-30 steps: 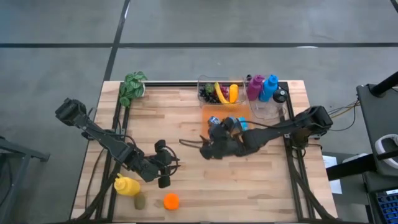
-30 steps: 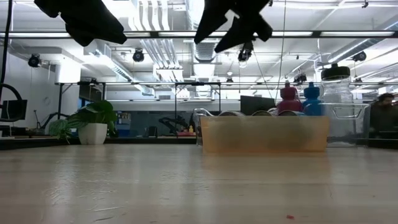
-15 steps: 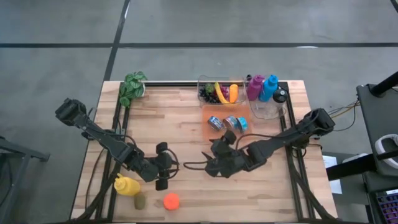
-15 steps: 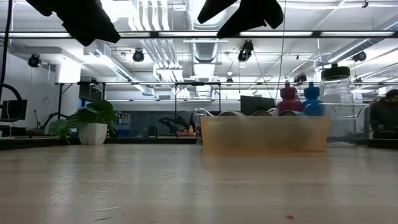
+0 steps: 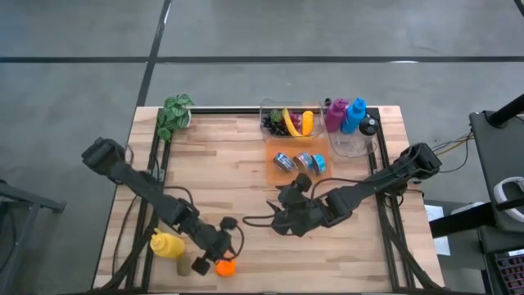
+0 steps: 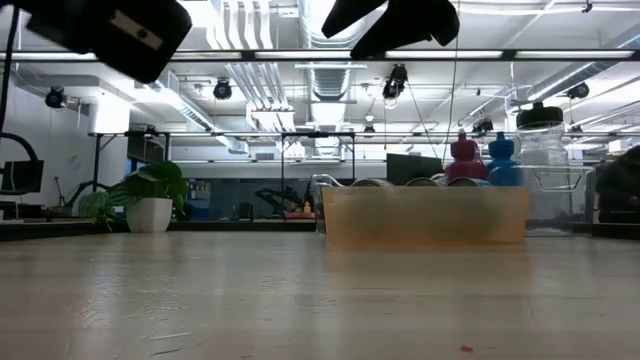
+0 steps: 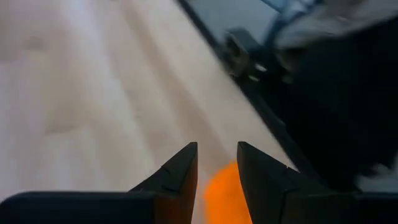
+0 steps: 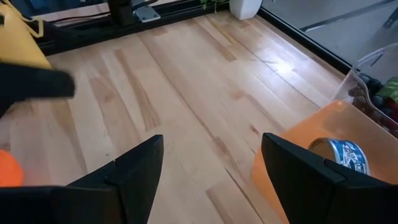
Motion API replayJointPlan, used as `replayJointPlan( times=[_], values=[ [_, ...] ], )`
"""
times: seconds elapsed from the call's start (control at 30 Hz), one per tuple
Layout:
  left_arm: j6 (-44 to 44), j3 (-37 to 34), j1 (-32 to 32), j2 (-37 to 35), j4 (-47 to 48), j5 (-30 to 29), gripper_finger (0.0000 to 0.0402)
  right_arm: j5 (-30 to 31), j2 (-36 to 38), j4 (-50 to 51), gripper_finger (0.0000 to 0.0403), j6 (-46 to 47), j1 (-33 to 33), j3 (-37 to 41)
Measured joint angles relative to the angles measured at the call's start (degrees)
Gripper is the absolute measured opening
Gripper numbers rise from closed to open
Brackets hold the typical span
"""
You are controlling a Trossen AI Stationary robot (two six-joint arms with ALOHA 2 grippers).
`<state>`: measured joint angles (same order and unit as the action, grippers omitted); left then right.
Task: Pick & Place Food Item
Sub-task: Put the orange into the left transparent bin
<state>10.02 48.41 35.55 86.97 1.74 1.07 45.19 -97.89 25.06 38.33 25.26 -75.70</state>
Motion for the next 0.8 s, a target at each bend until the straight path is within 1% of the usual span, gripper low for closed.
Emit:
replayJointPlan(
  times=[0.2, 0.3, 0.43, 0.6, 0.7, 0.8],
  values=[
    [-1.29, 0.02, 0.79, 3.32, -4.87, 11.34, 0.0118, -0.02, 0.00, 0.06, 0.0267, 0.00, 0.00, 0.17],
    [-1.87, 0.02, 1.67, 3.91, -6.95, 14.68, 0.0118, -0.02, 0.00, 0.05, 0.0270, 0.00, 0.00, 0.30],
    [-1.22, 0.02, 2.61, 5.65, -6.41, 15.05, 0.0118, -0.02, 0.00, 0.07, 0.0272, 0.00, 0.00, 0.50],
    [0.90, 0.00, 2.37, 8.50, -6.18, 14.71, 0.0118, -0.03, -0.02, -0.02, 0.0265, 0.02, 0.00, 0.50],
    [1.18, 0.00, 2.28, 9.28, -6.01, 12.89, 0.0118, -0.04, -0.02, -0.02, 0.0261, 0.17, 0.00, 0.50],
    [3.60, 0.02, 2.12, 9.28, -3.77, 10.31, 0.0118, -0.06, -0.02, -0.07, 0.0261, 0.24, 0.00, 0.50]
  ],
)
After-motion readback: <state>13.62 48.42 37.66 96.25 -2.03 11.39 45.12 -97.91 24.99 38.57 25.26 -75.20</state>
